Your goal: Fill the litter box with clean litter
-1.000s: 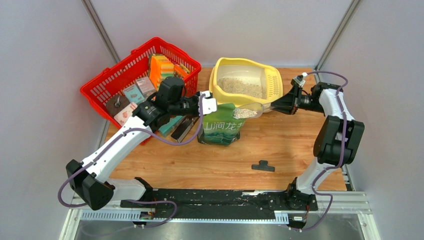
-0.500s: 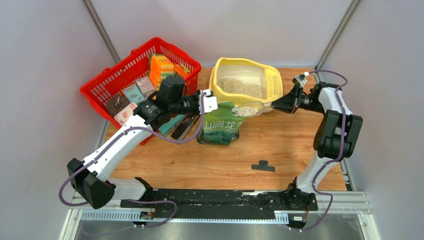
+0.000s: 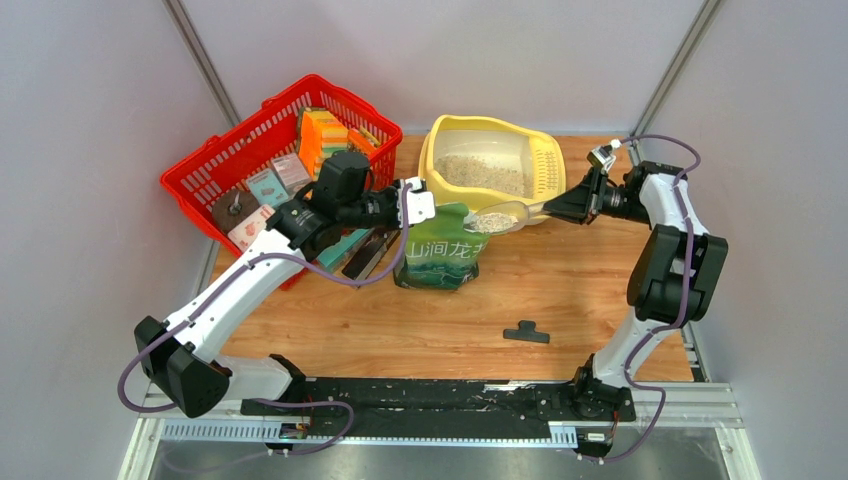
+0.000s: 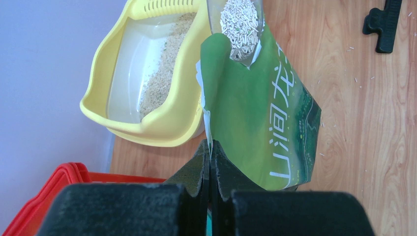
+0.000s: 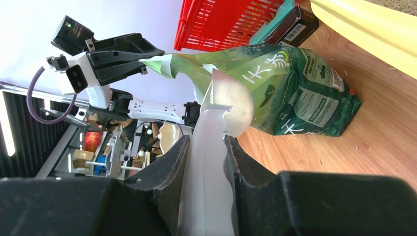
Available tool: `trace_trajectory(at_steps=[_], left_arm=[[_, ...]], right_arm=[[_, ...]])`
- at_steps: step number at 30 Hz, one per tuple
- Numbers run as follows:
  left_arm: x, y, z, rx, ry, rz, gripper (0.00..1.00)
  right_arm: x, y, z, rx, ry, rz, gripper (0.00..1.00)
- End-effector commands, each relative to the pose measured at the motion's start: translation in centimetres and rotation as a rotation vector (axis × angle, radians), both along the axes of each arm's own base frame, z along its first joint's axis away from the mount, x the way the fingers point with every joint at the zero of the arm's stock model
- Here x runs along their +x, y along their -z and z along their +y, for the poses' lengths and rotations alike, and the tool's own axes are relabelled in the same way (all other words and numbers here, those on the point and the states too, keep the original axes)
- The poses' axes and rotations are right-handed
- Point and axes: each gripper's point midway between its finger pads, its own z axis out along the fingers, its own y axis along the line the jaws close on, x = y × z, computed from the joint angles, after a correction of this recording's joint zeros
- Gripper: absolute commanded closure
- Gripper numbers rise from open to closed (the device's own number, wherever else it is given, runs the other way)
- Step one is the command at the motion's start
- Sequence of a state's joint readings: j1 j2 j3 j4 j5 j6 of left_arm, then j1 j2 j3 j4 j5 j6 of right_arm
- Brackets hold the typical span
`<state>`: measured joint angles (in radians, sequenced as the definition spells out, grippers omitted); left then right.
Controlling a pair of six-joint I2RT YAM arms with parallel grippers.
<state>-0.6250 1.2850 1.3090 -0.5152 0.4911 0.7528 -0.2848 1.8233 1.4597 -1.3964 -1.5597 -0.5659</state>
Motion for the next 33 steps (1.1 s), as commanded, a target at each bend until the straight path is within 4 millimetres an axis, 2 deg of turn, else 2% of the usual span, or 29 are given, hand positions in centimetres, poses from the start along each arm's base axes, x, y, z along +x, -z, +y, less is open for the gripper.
trace_trajectory(at_steps=[1, 8, 14, 21, 28, 33], left_arm=[[1.0, -5.0, 0.0, -0.085, -0.021, -0.096, 1.00], [1.1, -5.4, -0.2, -0.076, -0.020, -0.081, 1.00], [1.3, -5.5, -0.4, -0.066, -0.026, -0.081, 1.00], [3.8, -5.9, -1.3, -0.075, -0.081, -0.098, 1.00], [7.8, -6.6, -2.4, -0.120, -0.193, -0.113, 1.00], [9.7, -6.8, -2.7, -0.137, -0.256, -0.108, 1.00]], right_arm=[[-2.6, -4.1, 0.7, 0.077, 0.014, 0.127, 1.00], [-3.7, -4.5, 1.4, 0.089, 0.001, 0.163, 1.00], [-2.3, -4.1, 1.2, 0.137, 0.002, 0.212, 1.00], [0.4, -4.5, 0.4, 0.124, 0.002, 0.162, 1.00], [2.2, -3.1, 0.2, 0.131, -0.003, 0.189, 1.00], [4.5, -2.5, -0.5, 0.132, -0.003, 0.185, 1.00]])
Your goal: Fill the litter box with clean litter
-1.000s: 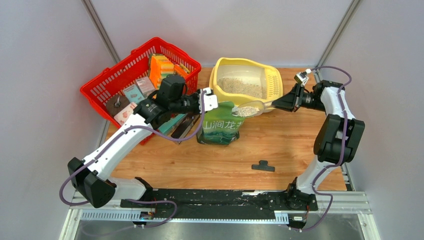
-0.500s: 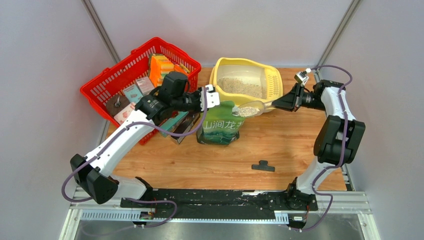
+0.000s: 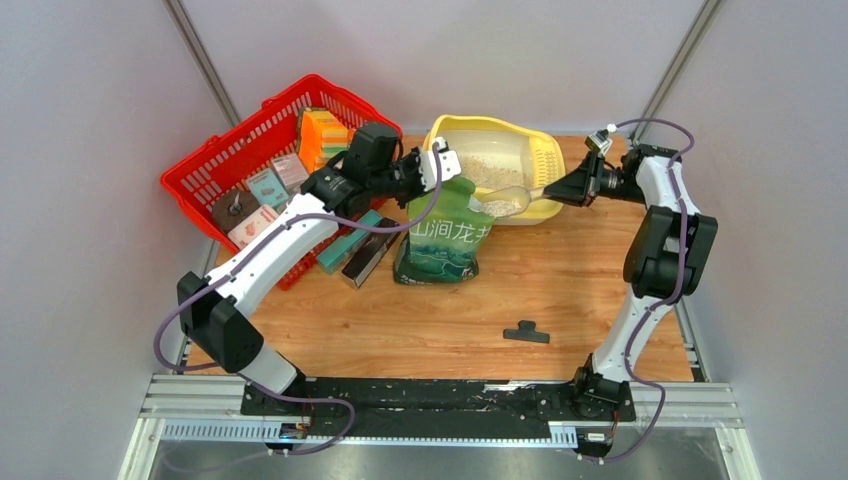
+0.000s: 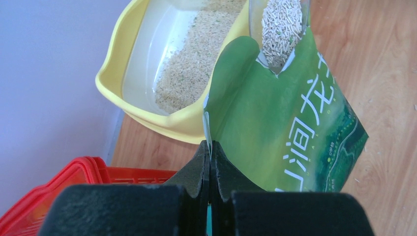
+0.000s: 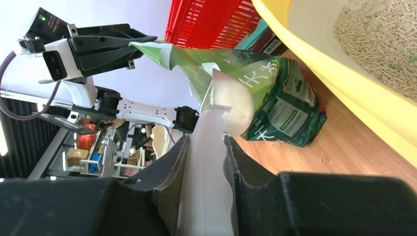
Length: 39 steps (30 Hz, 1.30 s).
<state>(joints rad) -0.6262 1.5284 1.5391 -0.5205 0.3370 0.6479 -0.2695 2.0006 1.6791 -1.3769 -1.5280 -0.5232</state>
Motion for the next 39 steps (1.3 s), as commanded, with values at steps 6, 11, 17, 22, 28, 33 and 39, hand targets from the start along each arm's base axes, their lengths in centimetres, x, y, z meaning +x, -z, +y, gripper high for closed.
trace_trajectory(at_steps=[6, 11, 17, 22, 28, 33, 39], left_arm=[[4.5, -7.8, -1.0, -0.183, -0.153, -0.153, 1.00], [5.5, -7.0, -1.3, -0.146, -0.176, -0.106, 1.00], [6.3, -6.1, -2.0, -0.156, -0.214, -0.041, 1.00], [7.0, -5.7, -2.7, -0.161, -0.227, -0.010, 1.00], [6.3, -5.1, -3.0, -0.159, -0.224, 0.048, 1.00], [5.3, -4.7, -2.6, -0.141, -0.216, 0.078, 1.00], [4.7, -4.1, -2.5, -0.133, -0.206, 0.098, 1.00]], right_arm=[[2.3, -2.3, 0.1, 0.166, 0.007, 0.201, 1.00], [4.9, -1.3, -0.5, 0.158, 0.002, 0.169, 1.00], [7.1, -0.4, -0.8, 0.158, -0.015, 0.171, 1.00], [8.7, 1.0, -0.9, 0.155, -0.029, 0.166, 1.00], [10.5, 3.1, -1.2, 0.161, -0.039, 0.201, 1.00], [11.6, 2.9, -1.5, 0.164, -0.048, 0.228, 1.00], [13.0, 2.8, -1.8, 0.148, -0.059, 0.195, 1.00]])
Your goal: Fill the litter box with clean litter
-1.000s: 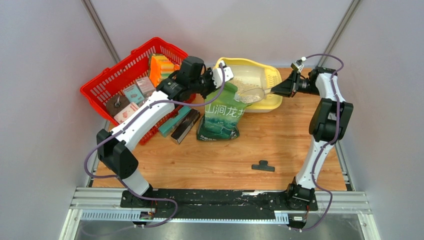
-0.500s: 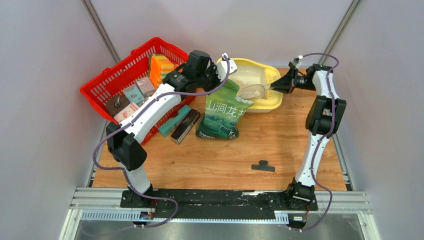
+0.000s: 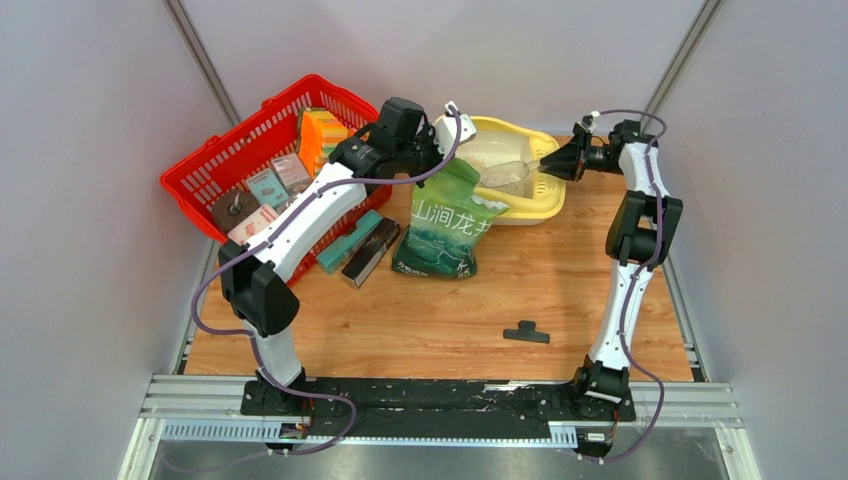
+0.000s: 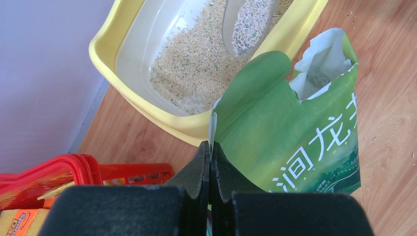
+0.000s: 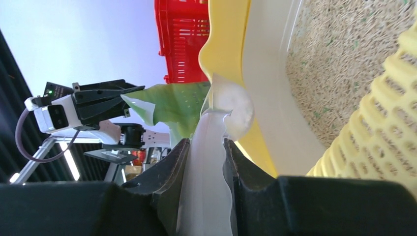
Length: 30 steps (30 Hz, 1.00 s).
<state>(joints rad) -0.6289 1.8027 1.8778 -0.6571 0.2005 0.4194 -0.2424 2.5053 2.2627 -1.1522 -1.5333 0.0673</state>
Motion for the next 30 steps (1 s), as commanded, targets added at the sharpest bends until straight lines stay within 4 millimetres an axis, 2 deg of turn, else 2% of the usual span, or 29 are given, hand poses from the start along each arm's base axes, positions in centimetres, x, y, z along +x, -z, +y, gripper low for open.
trace_trajectory(at_steps=[1, 6, 9, 10, 11, 12, 13, 14, 15, 16, 17, 18, 19, 21, 25, 26, 28, 30], left_arm=[[-0.7, -5.2, -0.5, -0.109, 0.014, -0.091, 1.00], [-1.2, -5.2, -0.2, -0.110, 0.019, -0.085, 1.00], [-1.8, -5.2, 0.0, -0.118, 0.026, -0.085, 1.00], [-1.9, -5.3, -0.1, -0.122, 0.029, -0.085, 1.00], [-2.0, -5.4, 0.0, -0.126, 0.033, -0.086, 1.00], [-2.3, -5.3, 0.1, -0.127, 0.037, -0.085, 1.00], [-2.4, -5.6, 0.1, -0.134, 0.040, -0.092, 1.00], [-2.6, -5.6, 0.1, -0.139, 0.042, -0.093, 1.00], [-3.0, -5.6, 0.3, -0.143, 0.045, -0.093, 1.00], [-3.1, -5.9, 0.3, -0.155, 0.047, -0.098, 1.00], [-3.4, -5.9, 0.3, -0.163, 0.055, -0.094, 1.00], [-4.0, -5.7, 0.5, -0.166, 0.063, -0.091, 1.00], [-4.2, -5.9, 0.5, -0.175, 0.068, -0.096, 1.00], [-5.3, -5.8, 0.7, -0.185, 0.097, -0.095, 1.00], [-7.1, -5.8, 0.9, -0.201, 0.159, -0.105, 1.00], [-7.6, -5.8, 0.8, -0.209, 0.178, -0.103, 1.00], [-8.4, -5.9, 1.1, -0.223, 0.194, -0.113, 1.00], [-9.4, -5.7, 1.5, -0.230, 0.221, -0.124, 1.00]], right_arm=[[1.4, -2.2, 0.1, 0.070, -0.044, -0.083, 1.00], [2.0, -2.2, 0.3, 0.043, -0.041, -0.085, 1.00], [3.0, -2.1, 0.1, -0.011, -0.006, -0.083, 1.00], [4.0, -2.1, -0.2, -0.043, 0.009, -0.157, 1.00], [4.5, -1.3, -0.4, -0.034, 0.052, -0.012, 1.00], [4.9, -2.1, -0.9, -0.044, 0.097, -0.015, 1.00], [7.4, -3.9, -1.8, -0.091, 0.192, -0.234, 1.00], [8.0, -4.8, -2.3, -0.068, 0.254, -0.254, 1.00], [8.4, -5.1, -2.9, 0.005, 0.305, -0.150, 1.00], [8.9, -5.7, -3.1, 0.002, 0.329, -0.187, 1.00], [8.9, -5.7, -3.0, -0.018, 0.334, -0.189, 1.00], [9.0, -5.4, -2.7, -0.099, 0.326, -0.308, 1.00], [8.3, -5.2, -2.3, -0.114, 0.320, -0.218, 1.00], [7.8, -5.4, -1.5, -0.143, 0.310, -0.243, 1.00], [7.3, -4.0, -1.6, -0.343, 0.351, -0.293, 1.00], [7.1, -4.6, -1.6, -0.390, 0.362, -0.322, 1.00], [7.0, -4.2, -2.0, -0.520, 0.397, -0.358, 1.00], [6.6, -5.2, -2.4, -0.573, 0.451, -0.381, 1.00]])
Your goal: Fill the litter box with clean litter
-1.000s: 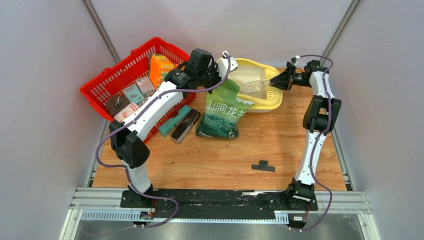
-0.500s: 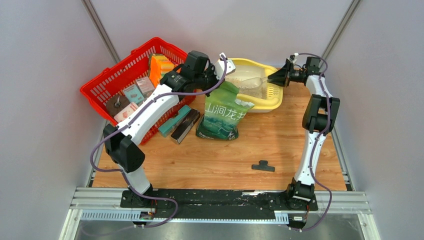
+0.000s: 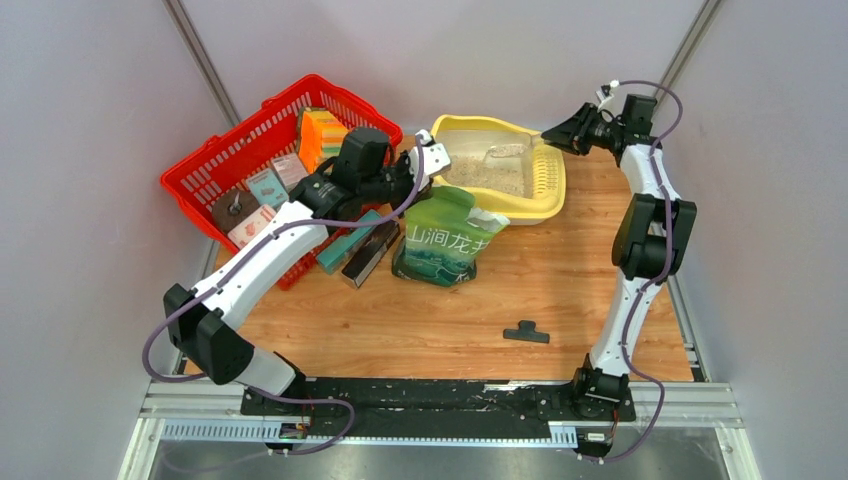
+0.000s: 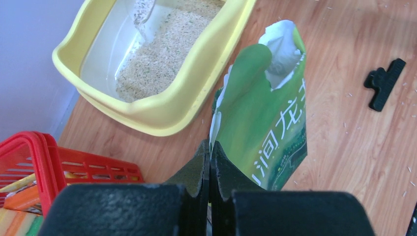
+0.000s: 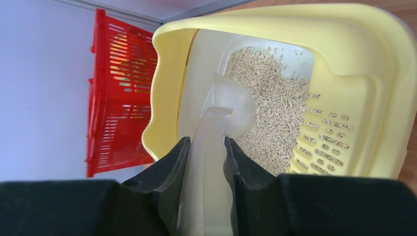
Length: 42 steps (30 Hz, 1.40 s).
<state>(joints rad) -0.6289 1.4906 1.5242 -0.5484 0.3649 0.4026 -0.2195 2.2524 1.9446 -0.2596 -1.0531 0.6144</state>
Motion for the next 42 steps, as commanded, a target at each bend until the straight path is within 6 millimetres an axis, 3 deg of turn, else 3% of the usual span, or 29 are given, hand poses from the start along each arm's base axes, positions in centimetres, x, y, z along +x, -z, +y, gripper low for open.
trace_trajectory(at_steps=[1, 5, 12, 13, 15, 18, 19, 20, 22, 24, 25, 26, 27, 29, 30, 34, 36, 37, 42], left_arm=[[-2.2, -4.7, -0.4, -0.129, 0.092, -0.142, 1.00], [-3.9, -4.3, 0.4, -0.130, 0.136, -0.179, 1.00], [-5.2, -3.9, 1.1, -0.159, 0.138, -0.186, 1.00], [-5.3, -4.1, 1.1, -0.164, 0.134, -0.195, 1.00], [-5.3, -4.3, 1.3, -0.175, 0.127, -0.198, 1.00], [-5.5, -4.3, 1.3, -0.183, 0.126, -0.195, 1.00], [-5.4, -4.3, 1.3, -0.185, 0.126, -0.197, 1.00], [-5.3, -4.0, 1.2, -0.186, 0.125, -0.193, 1.00], [-5.2, -4.1, 1.0, -0.193, 0.122, -0.193, 1.00], [-5.1, -4.3, 0.7, -0.197, 0.130, -0.191, 1.00], [-4.9, -4.4, 0.7, -0.201, 0.127, -0.189, 1.00], [-4.7, -4.6, 0.6, -0.204, 0.115, -0.191, 1.00], [-4.5, -4.8, 0.6, -0.211, 0.110, -0.197, 1.00], [-4.4, -5.1, 0.6, -0.218, 0.102, -0.197, 1.00], [-4.4, -5.2, 0.6, -0.220, 0.097, -0.199, 1.00], [-3.7, -5.1, 1.0, -0.222, 0.045, -0.187, 1.00], [-3.3, -5.6, 1.0, -0.242, 0.016, -0.192, 1.00], [-3.1, -5.6, 1.1, -0.257, -0.012, -0.178, 1.00], [-2.6, -6.5, 1.5, -0.322, -0.082, -0.170, 1.00]], right_arm=[[-0.4, -3.3, -1.5, -0.299, 0.136, -0.147, 1.00], [0.4, -4.1, -2.3, -0.484, 0.201, -0.208, 1.00], [1.5, -4.0, 0.9, -0.679, 0.139, -0.308, 1.00], [1.6, -4.2, 0.7, -0.710, 0.160, -0.312, 1.00], [1.6, -4.8, 0.5, -0.738, 0.170, -0.328, 1.00], [0.7, -8.3, 0.4, -0.802, 0.175, -0.422, 1.00], [0.2, -8.1, 0.7, -0.856, 0.126, -0.469, 1.00], [-0.7, -9.8, 1.0, -0.900, 0.110, -0.531, 1.00], [-2.6, -10.2, 3.5, -0.890, 0.036, -0.550, 1.00], [-5.0, -14.5, 3.9, -0.847, 0.078, -0.622, 1.00], [-6.0, -15.8, 4.0, -0.845, 0.096, -0.647, 1.00], [-7.0, -16.0, 4.0, -0.842, 0.102, -0.646, 1.00], [-9.2, -18.6, 3.9, -0.821, 0.136, -0.677, 1.00], [-11.9, -19.4, 4.8, -0.716, 0.081, -0.657, 1.00], [-14.7, -19.9, 5.9, -0.669, 0.012, -0.643, 1.00], [-22.8, -18.8, 8.8, -0.486, -0.280, -0.541, 1.00], [-25.9, -17.0, 9.4, -0.454, -0.391, -0.504, 1.00], [-27.3, -17.3, 9.6, -0.448, -0.411, -0.518, 1.00], [-30.5, -14.7, 9.5, -0.482, -0.490, -0.452, 1.00]])
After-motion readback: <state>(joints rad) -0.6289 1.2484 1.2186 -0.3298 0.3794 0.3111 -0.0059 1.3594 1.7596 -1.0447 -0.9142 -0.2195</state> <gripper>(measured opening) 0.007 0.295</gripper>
